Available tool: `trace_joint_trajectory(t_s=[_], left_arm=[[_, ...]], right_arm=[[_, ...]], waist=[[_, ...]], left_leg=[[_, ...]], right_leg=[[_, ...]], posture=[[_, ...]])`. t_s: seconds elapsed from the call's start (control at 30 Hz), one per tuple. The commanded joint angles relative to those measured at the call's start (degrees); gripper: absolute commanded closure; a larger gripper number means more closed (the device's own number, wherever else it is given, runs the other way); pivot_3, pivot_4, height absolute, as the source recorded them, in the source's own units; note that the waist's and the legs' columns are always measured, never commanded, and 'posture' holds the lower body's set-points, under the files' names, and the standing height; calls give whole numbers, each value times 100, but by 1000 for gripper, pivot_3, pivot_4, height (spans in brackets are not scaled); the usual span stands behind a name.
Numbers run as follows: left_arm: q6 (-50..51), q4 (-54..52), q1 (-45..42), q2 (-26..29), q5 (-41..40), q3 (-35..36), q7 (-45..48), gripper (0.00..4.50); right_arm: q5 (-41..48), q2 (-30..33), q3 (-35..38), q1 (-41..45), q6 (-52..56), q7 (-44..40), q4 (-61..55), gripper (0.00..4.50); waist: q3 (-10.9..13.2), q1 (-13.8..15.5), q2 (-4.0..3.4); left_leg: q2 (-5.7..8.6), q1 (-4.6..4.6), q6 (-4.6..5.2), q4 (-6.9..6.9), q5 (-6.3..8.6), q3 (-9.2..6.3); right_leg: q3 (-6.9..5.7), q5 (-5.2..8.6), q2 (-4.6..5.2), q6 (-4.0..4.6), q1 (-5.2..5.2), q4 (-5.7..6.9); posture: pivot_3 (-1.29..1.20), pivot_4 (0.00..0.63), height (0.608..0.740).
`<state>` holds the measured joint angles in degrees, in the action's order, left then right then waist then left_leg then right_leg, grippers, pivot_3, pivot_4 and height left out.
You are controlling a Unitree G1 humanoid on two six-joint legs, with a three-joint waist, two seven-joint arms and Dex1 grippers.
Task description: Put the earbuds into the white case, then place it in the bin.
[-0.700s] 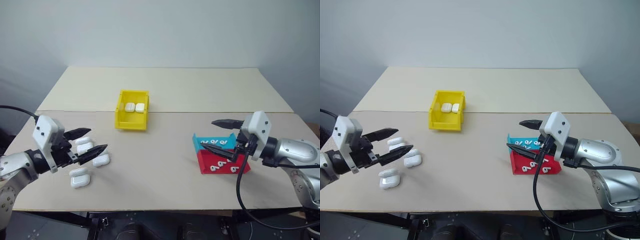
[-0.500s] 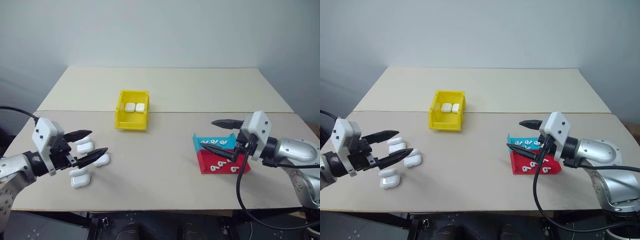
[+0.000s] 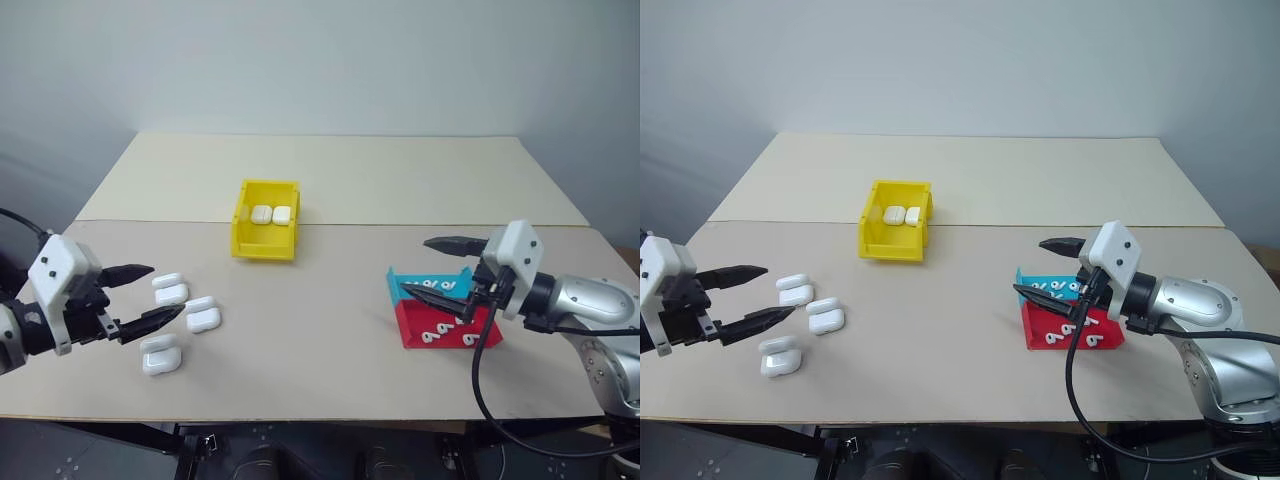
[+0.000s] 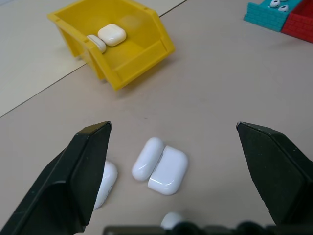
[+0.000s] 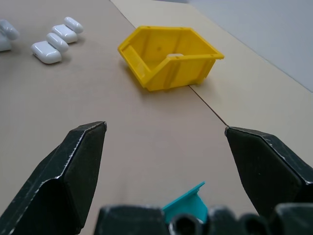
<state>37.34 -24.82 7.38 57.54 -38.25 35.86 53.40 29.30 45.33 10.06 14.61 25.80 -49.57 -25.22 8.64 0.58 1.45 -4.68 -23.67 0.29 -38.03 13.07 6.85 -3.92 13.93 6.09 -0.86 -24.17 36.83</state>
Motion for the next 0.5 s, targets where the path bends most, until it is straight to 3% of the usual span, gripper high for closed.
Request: trace_joint_trajectory(t_s=[0.03, 0.33, 0.5], left_arm=[[107, -293, 2, -48, -2, 140, -209, 18], [-96, -995, 448, -482, 347, 408, -749, 18], [144, -1204, 386, -455, 358, 512, -1012, 18]], right_arm=[[66, -60, 117, -25, -37, 135, -241, 0], [140, -185, 17, 121, -28, 221, -359, 0], [-187, -131, -204, 211, -280, 172, -416, 0]], waist=[[0, 0, 0], [0, -10, 0], [0, -4, 0]], left_leg=[[0, 0, 0, 0, 0, 0], [0, 3, 0, 1, 0, -1], [0, 4, 0, 1, 0, -1]], right_leg=[[0, 0, 0, 0, -1, 2], [1, 0, -1, 0, 1, 4], [1, 0, -1, 1, 1, 4]], posture=[[0, 150, 740], [0, 150, 740], [0, 150, 740]])
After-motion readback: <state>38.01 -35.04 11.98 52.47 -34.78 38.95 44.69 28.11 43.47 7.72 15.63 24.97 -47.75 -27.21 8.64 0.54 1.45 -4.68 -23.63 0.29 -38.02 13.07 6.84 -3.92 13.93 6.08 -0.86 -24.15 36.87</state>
